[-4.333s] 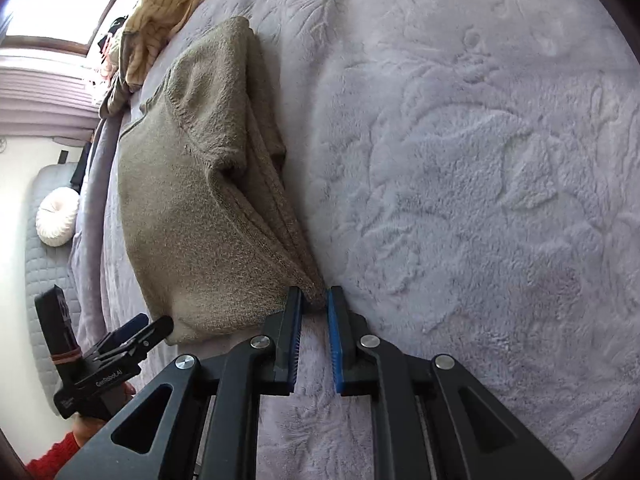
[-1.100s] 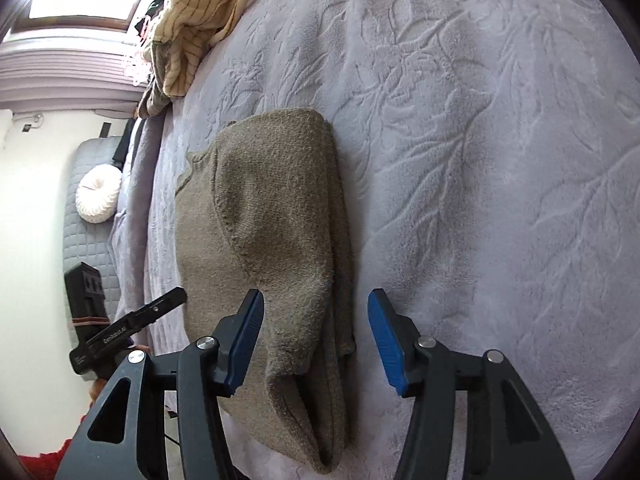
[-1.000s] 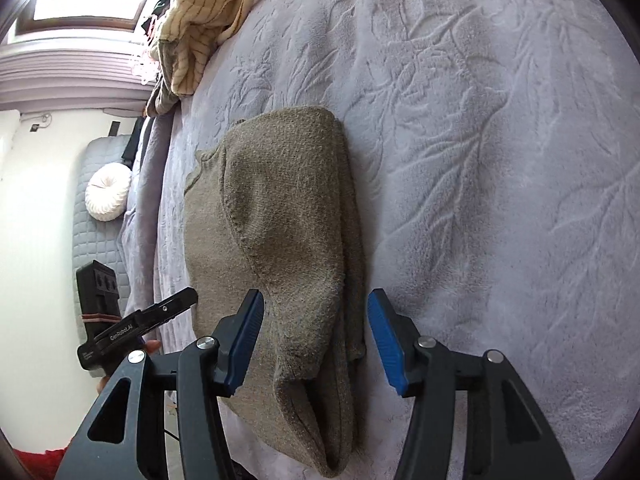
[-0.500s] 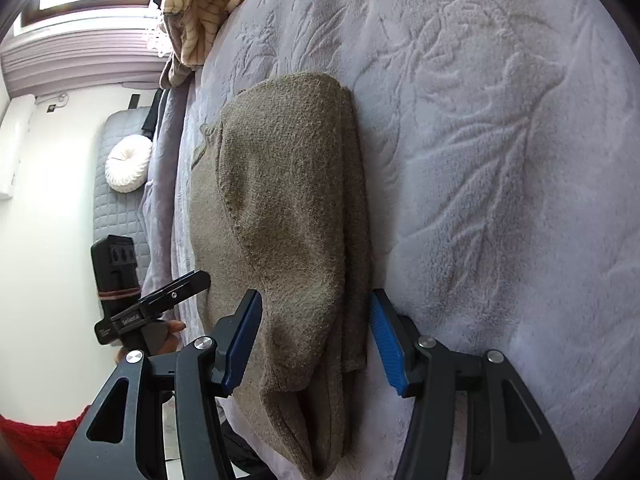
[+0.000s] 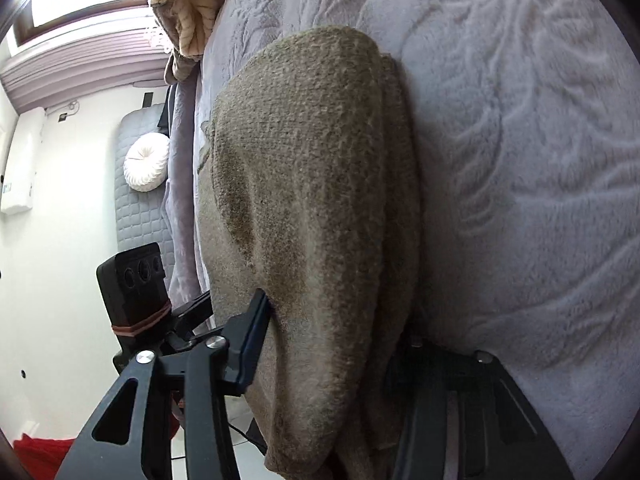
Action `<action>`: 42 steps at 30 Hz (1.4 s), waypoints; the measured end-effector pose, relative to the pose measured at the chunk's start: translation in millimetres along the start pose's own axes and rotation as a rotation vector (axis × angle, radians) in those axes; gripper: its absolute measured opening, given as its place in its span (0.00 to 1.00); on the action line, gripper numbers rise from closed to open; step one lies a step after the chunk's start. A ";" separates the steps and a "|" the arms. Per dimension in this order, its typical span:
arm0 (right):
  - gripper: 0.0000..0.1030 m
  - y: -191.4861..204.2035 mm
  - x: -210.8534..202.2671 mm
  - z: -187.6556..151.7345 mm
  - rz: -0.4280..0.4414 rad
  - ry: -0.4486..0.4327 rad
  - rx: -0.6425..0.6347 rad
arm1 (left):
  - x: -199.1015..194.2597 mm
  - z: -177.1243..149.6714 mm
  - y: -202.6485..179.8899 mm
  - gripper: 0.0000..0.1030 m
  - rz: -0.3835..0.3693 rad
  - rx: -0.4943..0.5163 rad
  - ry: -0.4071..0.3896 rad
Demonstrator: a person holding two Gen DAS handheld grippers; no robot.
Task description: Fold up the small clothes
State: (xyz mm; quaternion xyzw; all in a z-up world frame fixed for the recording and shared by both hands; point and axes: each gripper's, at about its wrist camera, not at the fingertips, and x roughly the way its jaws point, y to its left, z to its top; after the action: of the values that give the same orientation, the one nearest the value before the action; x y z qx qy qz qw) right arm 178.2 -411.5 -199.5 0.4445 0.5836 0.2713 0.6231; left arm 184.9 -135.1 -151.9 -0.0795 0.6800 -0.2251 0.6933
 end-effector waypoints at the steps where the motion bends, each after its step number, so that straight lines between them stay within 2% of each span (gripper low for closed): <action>1: 0.33 2.3 -0.1 -0.5 0.008 -0.011 0.013 | -4.7 -1.6 -1.2 0.81 -0.005 0.002 -0.017; 3: 0.32 5.5 -2.7 -4.5 0.030 -0.027 0.038 | -14.3 -5.3 -3.6 0.64 -0.014 0.019 -0.047; 6: 0.32 13.1 -4.0 -9.7 0.087 -0.040 0.061 | -28.0 -10.2 -1.6 0.51 -0.043 0.042 -0.059; 7: 0.32 17.4 -4.4 -11.9 0.100 -0.043 0.061 | -30.9 -10.0 -1.2 0.50 -0.056 0.043 -0.060; 12: 0.32 39.5 -8.0 -24.4 0.140 -0.048 0.067 | -51.3 -15.0 -11.7 0.49 -0.094 0.060 -0.082; 19: 0.32 76.4 -10.7 -61.6 0.187 -0.051 0.065 | -107.5 -53.8 -5.9 0.49 -0.144 0.064 -0.138; 20: 0.32 82.0 -8.5 -66.0 0.188 -0.051 0.063 | -120.8 -65.1 3.8 0.49 -0.146 0.062 -0.144; 25: 0.32 112.6 11.2 -97.3 0.189 -0.037 0.028 | -155.0 -105.6 14.4 0.49 -0.123 0.050 -0.170; 29: 0.31 131.5 39.0 -119.6 0.164 -0.005 0.001 | -167.6 -140.4 31.1 0.49 -0.086 0.027 -0.163; 38: 0.32 149.7 108.3 -150.8 0.107 0.067 -0.006 | -170.1 -207.1 78.0 0.49 -0.035 -0.072 -0.121; 42: 0.32 152.6 129.5 -159.8 0.069 0.090 -0.025 | -171.0 -222.5 92.9 0.49 -0.009 -0.086 -0.120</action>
State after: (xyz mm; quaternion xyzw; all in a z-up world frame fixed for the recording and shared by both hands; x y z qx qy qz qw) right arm 73.3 -192.8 -117.4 0.4439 0.5921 0.3194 0.5919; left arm -9.4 62.6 -49.4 -0.1258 0.6458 -0.1936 0.7277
